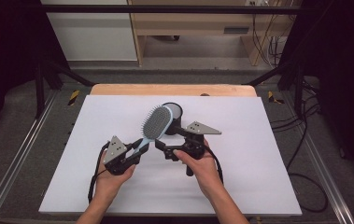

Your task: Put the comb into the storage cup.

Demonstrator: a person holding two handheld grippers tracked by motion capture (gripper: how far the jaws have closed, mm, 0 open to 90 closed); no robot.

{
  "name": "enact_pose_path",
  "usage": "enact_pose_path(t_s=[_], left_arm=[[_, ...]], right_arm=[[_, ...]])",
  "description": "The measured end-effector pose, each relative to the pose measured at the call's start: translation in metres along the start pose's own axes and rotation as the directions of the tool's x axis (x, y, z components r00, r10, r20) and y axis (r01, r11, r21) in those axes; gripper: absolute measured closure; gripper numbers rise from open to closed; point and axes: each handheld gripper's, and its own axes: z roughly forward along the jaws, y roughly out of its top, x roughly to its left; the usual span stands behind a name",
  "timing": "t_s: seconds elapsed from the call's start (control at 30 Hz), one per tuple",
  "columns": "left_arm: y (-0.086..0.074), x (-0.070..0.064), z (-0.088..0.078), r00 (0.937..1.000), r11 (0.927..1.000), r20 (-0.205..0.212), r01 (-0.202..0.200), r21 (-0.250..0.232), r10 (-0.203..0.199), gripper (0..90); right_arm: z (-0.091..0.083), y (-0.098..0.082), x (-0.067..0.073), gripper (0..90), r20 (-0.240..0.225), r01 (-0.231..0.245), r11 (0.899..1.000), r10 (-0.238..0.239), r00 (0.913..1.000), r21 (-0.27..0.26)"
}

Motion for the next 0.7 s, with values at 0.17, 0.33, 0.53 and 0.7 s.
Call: enact_pose_path(t_s=[0.17,0.33,0.53,0.7], left_arm=[[0.000,-0.003,0.000,0.9999,1.0000,0.004,-0.009,-0.002,0.009,69.2],[0.000,-0.006,0.001,0.9998,0.9998,0.005,-0.021,-0.004,0.021,69.2],[-0.001,-0.008,0.001,0.9994,0.9994,0.001,-0.035,-0.001,0.035,69.2],[-0.001,-0.010,0.002,0.9987,0.9988,0.005,-0.050,-0.001,0.050,69.2]], right_arm=[[0.011,0.001,0.002,4.0,-0.024,-0.029,1.000,0.029,0.9993,-0.001],[0.018,0.005,0.002,6.1,-0.037,-0.064,0.998,0.064,0.9973,-0.008],[0.023,0.008,-0.002,10.9,-0.056,-0.109,0.994,0.108,0.9926,-0.016],[0.025,0.010,-0.005,19.8,-0.075,-0.157,0.987,0.155,0.9850,-0.022]])
